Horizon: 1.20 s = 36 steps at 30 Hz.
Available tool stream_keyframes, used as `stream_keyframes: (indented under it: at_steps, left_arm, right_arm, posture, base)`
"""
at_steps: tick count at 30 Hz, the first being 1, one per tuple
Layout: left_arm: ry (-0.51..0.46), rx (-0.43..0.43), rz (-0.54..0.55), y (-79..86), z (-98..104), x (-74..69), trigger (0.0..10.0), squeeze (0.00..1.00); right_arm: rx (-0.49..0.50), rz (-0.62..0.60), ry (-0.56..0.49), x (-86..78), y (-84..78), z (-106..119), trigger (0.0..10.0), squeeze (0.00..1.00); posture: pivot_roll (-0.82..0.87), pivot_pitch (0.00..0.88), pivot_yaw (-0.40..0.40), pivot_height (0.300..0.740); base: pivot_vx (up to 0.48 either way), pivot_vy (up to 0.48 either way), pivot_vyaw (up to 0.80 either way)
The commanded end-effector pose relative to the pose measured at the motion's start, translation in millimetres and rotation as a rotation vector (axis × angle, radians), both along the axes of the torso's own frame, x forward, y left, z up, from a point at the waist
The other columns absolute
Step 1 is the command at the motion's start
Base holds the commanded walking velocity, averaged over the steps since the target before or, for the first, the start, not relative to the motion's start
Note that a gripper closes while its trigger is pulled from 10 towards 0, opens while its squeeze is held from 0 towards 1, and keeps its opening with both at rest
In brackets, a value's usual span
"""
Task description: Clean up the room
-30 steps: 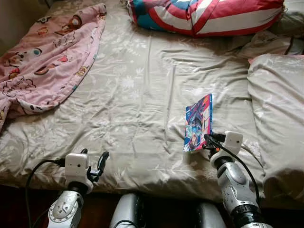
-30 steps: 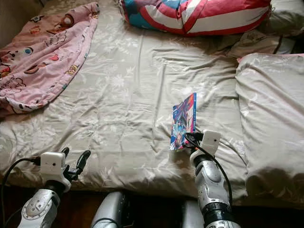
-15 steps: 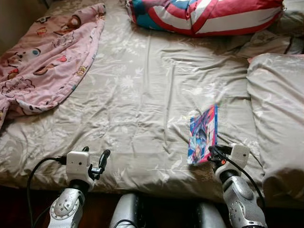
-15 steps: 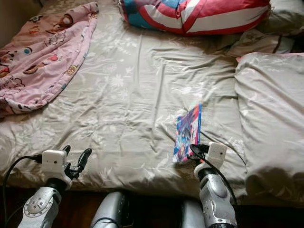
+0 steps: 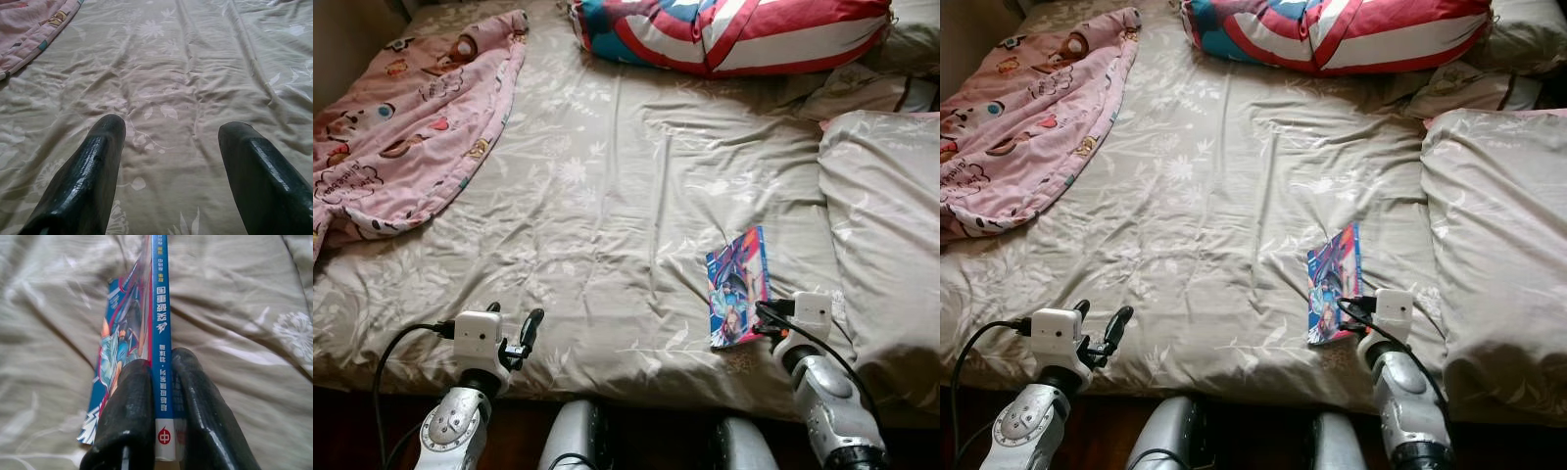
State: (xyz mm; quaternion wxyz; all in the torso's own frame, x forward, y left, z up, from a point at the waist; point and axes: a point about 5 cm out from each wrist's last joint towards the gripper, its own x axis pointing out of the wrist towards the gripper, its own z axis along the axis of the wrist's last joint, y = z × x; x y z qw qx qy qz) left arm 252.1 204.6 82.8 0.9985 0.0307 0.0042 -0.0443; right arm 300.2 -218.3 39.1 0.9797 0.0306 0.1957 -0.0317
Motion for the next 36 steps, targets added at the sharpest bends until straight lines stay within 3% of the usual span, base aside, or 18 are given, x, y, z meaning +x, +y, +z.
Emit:
stream_keyframes:
  at_steps: [1,9,19,20,21,22,24,25,28,29,30,31,36]
  left_arm:
    - [0.041,0.007,0.008,5.8,-7.9,-5.1,10.0,0.00]
    - [0.043,0.011,0.009,6.8,-7.4,-6.2,10.0,0.00]
    - [0.043,0.011,0.009,6.3,-7.3,-6.5,10.0,0.00]
    - [0.043,0.011,0.009,6.3,-7.3,-6.5,10.0,0.00]
    - [0.042,0.011,0.010,6.2,-7.3,-6.5,10.0,0.00]
    - [0.042,0.010,0.010,6.0,-7.3,-6.4,10.0,0.00]
    - [0.042,0.010,0.009,5.7,-7.3,-6.3,10.0,0.00]
    - [0.042,0.009,0.009,5.7,-7.3,-6.3,10.0,0.00]
    - [0.042,0.009,0.009,5.6,-7.2,-6.2,10.0,0.00]
    - [0.042,0.008,0.010,5.5,-7.3,-6.0,10.0,0.00]
    - [0.042,0.007,0.010,5.4,-7.4,-5.9,10.0,0.00]
    - [0.042,0.007,0.010,5.3,-7.5,-5.9,10.0,0.00]
    - [0.041,0.005,0.007,4.5,-7.2,-5.6,10.0,0.00]
  right_arm:
    - [-0.036,0.037,0.062,-4.8,8.0,-12.3,10.0,0.00]
    - [-0.092,0.014,0.079,-3.0,2.6,-17.2,10.0,0.00]
    - [-0.095,0.005,0.075,-1.5,3.4,-18.9,10.0,0.00]
    - [-0.100,-0.001,0.072,-1.0,1.7,-18.1,10.0,0.05]
    - [-0.104,-0.007,0.068,-0.4,0.2,-17.2,10.0,0.51]
    - [-0.111,-0.010,0.065,0.2,-1.2,-16.3,10.0,0.55]
    - [-0.131,-0.016,0.057,1.7,-4.9,-14.0,10.0,0.91]
    - [-0.137,-0.020,0.055,2.2,-6.0,-13.3,10.0,0.96]
    - [-0.188,-0.055,0.041,4.6,-13.7,-8.0,10.0,0.92]
    - [-0.227,-0.075,0.023,6.4,-19.1,-3.5,10.0,0.69]
    - [-0.249,-0.081,0.015,7.3,-22.0,-1.3,10.0,0.12]
    - [-0.266,-0.087,0.006,8.1,-24.5,0.8,10.0,0.00]
    - [-0.295,-0.128,-0.016,10.9,-34.0,7.8,10.0,0.00]
  posture:
    - [0.04,0.278,0.112,0.651]
    - [0.05,0.284,0.117,0.651]
    - [0.05,0.286,0.118,0.651]
    - [0.05,0.285,0.117,0.651]
    - [0.05,0.285,0.117,0.651]
    - [0.05,0.284,0.117,0.651]
    - [0.05,0.284,0.117,0.651]
    - [0.05,0.284,0.117,0.651]
    - [0.05,0.284,0.117,0.651]
    - [0.05,0.284,0.117,0.651]
    - [0.05,0.284,0.117,0.651]
    - [0.05,0.284,0.117,0.651]
    - [0.05,0.284,0.118,0.651]
  base:
    - [0.000,0.000,0.00]
    - [0.000,0.000,0.00]
    - [0.000,0.000,0.00]
    - [0.000,0.000,0.00]
    - [0.000,0.000,0.00]
    - [0.000,0.000,0.00]
    - [0.000,0.000,0.00]
    - [0.000,0.000,0.00]
    - [0.000,0.000,0.00]
    - [0.000,0.000,0.00]
    - [0.000,0.000,0.00]
    - [0.000,0.000,0.00]
    - [0.000,0.000,0.00]
